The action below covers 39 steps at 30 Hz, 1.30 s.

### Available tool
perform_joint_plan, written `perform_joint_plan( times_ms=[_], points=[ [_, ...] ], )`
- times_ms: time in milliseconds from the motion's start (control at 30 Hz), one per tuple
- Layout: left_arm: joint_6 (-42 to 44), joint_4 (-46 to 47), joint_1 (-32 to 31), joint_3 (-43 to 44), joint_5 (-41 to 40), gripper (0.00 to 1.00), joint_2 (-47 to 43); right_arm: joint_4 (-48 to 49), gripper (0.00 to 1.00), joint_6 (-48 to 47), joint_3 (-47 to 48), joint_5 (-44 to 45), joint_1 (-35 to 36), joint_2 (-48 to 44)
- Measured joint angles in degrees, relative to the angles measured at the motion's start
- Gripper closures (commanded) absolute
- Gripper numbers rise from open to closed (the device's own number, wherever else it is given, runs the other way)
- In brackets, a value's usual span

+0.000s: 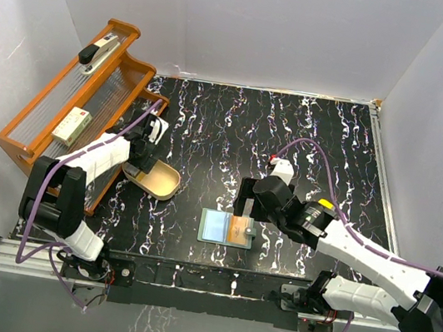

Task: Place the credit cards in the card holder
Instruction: Pick up the credit card from the storage box.

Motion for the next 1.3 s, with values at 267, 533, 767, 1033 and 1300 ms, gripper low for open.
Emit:
perform_joint_plan(
  times_ms=[267,533,767,1033,1300],
  points=[
    [-0.1,-0.8,-0.2,0.3,0.0,0.38,0.0,0.0,0.04,0.0,0.0,0.2,0.0,-2.0],
    [-0.7,-1.3,-0.4,0.8,0.0,0.45,0.0,0.0,0.05,0.1,0.0,0.3,0.0,-2.0],
    [-0.9,-1.3,-0.4,0.8,0.0,0.50,0.0,0.0,0.05,0.1,0.0,0.3,0.0,-1.8],
    [-1.0,-1.4,-0.4,0.9,0.0,0.55,0.0,0.0,0.05,0.1,0.0,0.4,0.0,-1.8],
    [-1.1,-1.6,-0.4,1.1,0.0,0.51,0.0,0.0,0.05,0.2,0.0,0.4,0.0,-1.8]
  ],
)
